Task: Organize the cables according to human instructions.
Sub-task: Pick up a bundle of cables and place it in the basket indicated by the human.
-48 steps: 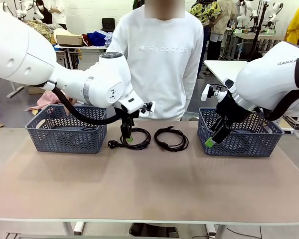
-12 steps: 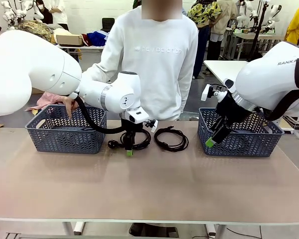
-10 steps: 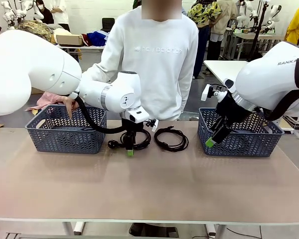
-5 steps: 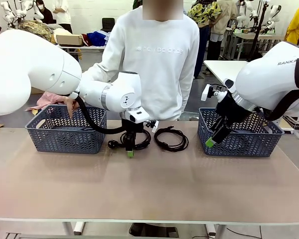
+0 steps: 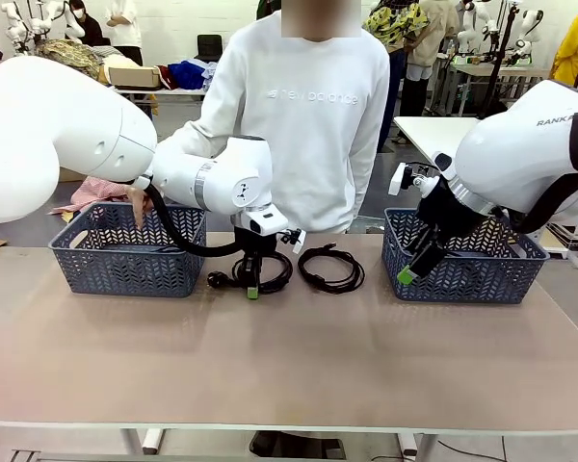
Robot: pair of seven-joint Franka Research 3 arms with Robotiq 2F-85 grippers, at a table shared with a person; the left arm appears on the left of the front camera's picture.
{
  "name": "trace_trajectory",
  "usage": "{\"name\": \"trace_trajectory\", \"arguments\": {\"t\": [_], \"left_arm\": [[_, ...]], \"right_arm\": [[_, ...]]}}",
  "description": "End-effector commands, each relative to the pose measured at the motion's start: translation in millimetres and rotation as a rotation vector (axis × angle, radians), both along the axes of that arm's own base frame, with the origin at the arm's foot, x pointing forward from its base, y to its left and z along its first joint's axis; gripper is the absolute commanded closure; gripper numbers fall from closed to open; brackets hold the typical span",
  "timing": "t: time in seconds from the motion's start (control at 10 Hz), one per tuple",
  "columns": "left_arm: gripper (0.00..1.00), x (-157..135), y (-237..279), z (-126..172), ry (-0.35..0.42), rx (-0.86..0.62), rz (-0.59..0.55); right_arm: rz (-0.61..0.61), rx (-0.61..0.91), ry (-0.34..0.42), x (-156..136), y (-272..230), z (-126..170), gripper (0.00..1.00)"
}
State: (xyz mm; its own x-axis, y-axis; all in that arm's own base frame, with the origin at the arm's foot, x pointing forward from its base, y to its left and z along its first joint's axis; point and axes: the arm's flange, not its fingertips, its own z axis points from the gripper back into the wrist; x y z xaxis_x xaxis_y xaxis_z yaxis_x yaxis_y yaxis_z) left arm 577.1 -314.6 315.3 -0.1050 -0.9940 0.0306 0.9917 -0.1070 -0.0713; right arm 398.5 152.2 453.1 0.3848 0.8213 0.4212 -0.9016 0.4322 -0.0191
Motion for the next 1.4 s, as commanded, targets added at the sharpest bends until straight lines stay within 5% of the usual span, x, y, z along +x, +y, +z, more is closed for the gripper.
{"name": "trace_trajectory", "arguments": {"t": [0.0,0.1,0.5,0.8,1.3], "left_arm": [[0.82,-3.0,5.0,4.9,0.022,-0.012,-0.014],[1.0,-2.9,5.5,5.3,0.019,-0.007,-0.013],[1.0,-5.2,7.7,15.5,0.006,0.006,-0.015],[1.0,-15.7,2.8,67.9,-0.105,-0.028,-0.023],[1.0,-25.1,2.2,171.8,-0.151,-0.035,-0.08]], "right_arm": [[-0.005,0.002,-0.002,-0.1,-0.4,1.0,0.0],[-0.005,0.002,-0.002,-0.1,-0.4,1.0,0.0],[-0.005,0.002,-0.002,-0.1,-0.4,1.0,0.0],[-0.005,0.002,-0.002,-0.1,-0.4,1.0,0.0],[-0.005,0.002,-0.002,-0.1,-0.4,1.0,0.0]]}}
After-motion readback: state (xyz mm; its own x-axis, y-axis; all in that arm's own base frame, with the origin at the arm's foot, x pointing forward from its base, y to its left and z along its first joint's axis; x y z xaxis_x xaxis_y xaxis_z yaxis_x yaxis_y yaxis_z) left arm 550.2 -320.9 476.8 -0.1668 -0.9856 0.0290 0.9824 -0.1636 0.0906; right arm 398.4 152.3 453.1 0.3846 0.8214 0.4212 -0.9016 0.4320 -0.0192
